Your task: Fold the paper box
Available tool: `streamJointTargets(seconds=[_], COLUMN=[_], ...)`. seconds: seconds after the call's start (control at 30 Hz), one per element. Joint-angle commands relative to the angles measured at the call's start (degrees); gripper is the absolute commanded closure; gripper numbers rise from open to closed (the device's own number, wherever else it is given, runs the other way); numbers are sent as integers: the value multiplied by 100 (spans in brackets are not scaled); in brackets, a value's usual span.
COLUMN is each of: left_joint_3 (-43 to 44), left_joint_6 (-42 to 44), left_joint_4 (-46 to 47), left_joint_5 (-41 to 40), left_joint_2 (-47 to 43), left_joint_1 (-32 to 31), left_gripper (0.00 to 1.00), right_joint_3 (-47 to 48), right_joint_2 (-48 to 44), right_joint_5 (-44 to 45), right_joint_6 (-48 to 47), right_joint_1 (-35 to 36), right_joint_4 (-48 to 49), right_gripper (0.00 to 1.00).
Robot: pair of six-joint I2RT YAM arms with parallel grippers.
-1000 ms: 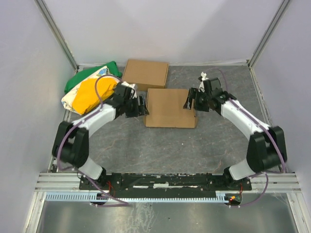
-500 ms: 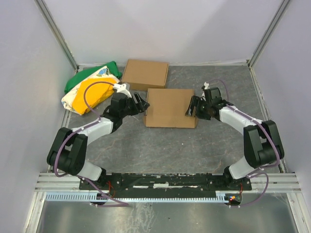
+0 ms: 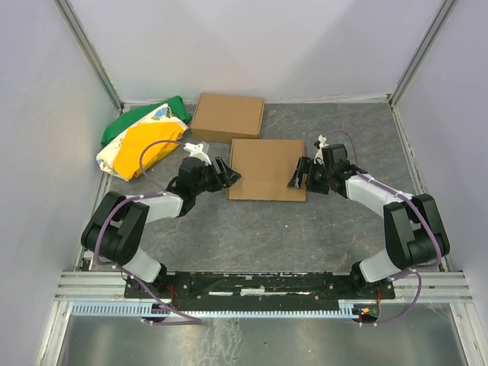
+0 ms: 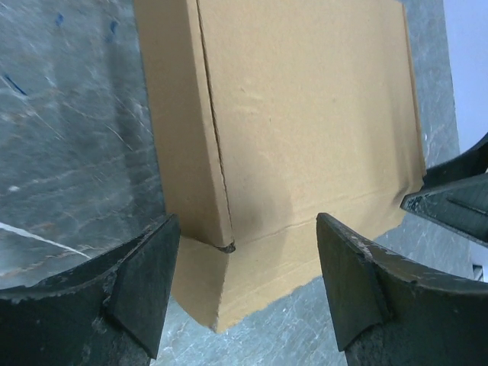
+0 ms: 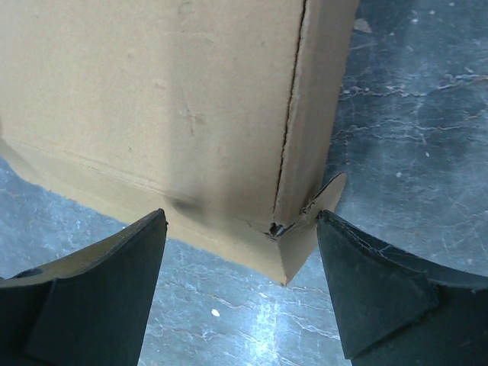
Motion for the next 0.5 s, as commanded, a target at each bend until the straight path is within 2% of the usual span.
streamJointTargets(seconds=[0.0, 0.33, 0.47], left_joint_3=[182, 524, 917], left_joint_6=[-202, 32, 24], left_joint_4=[452, -773, -1583], left_joint_5=[407, 595, 870], left_joint_2=[178, 183, 312], left_joint_1=[-192, -300, -328], left_gripper=[21, 24, 27], right_joint_3=[56, 194, 340], right_joint_2=[1, -144, -213], right_joint_5=[-422, -411, -389], right_joint_6=[-138, -297, -394], right_joint_1=[-22, -19, -21], right_joint_4=[245, -484, -920], right_gripper=[12, 14, 17])
